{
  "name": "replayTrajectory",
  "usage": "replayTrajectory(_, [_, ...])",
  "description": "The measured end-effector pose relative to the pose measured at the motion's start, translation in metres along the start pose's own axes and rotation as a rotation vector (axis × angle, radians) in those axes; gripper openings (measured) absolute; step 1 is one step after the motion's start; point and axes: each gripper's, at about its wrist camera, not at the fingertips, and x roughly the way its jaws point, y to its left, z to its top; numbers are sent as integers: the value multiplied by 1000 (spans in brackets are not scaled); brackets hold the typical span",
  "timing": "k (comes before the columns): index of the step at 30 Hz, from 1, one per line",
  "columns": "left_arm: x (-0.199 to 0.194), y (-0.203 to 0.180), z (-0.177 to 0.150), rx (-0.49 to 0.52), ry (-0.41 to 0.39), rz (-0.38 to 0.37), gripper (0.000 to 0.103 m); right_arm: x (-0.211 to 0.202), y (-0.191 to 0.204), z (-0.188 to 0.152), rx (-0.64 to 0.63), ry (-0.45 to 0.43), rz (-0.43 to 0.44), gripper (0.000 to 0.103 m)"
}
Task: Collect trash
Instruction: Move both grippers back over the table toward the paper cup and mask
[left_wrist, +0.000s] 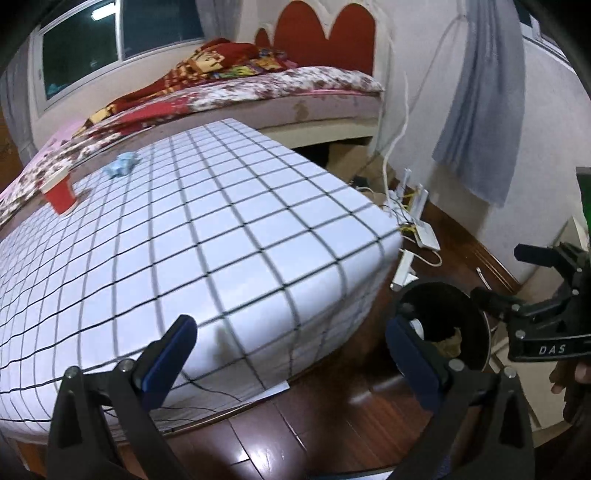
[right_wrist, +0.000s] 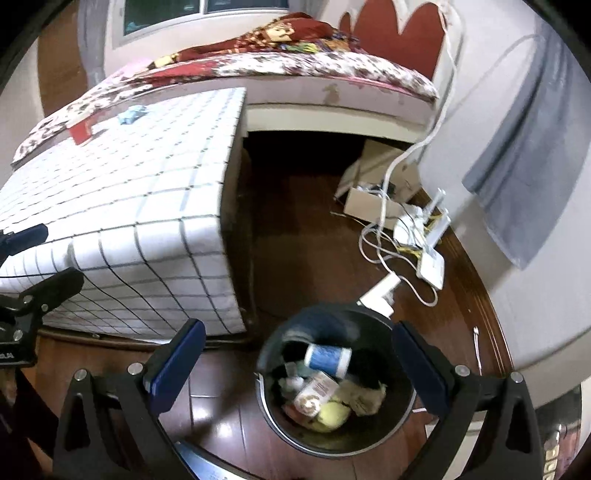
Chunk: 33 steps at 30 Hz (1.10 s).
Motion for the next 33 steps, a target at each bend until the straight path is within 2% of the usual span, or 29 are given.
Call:
replayTrajectory(17, [-13, 89, 7, -159, -44, 86, 103, 3, 85, 59, -80, -82, 135, 102])
replayTrajectory(24, [-16, 148, 8, -244, -50, 136, 103, 13, 125, 85, -94, -90, 223, 102])
replayTrajectory(27, [-19, 178, 11, -286, -66, 170, 103, 16, 145, 98, -102, -99, 261, 102])
replayTrajectory(30, [-21, 209, 17, -314, -85, 219, 103, 19, 159, 112, -106, -126, 264, 102])
replayTrajectory(33, [-19, 241, 24, -343, -86, 250, 103, 25, 175, 131, -101, -145, 319, 102])
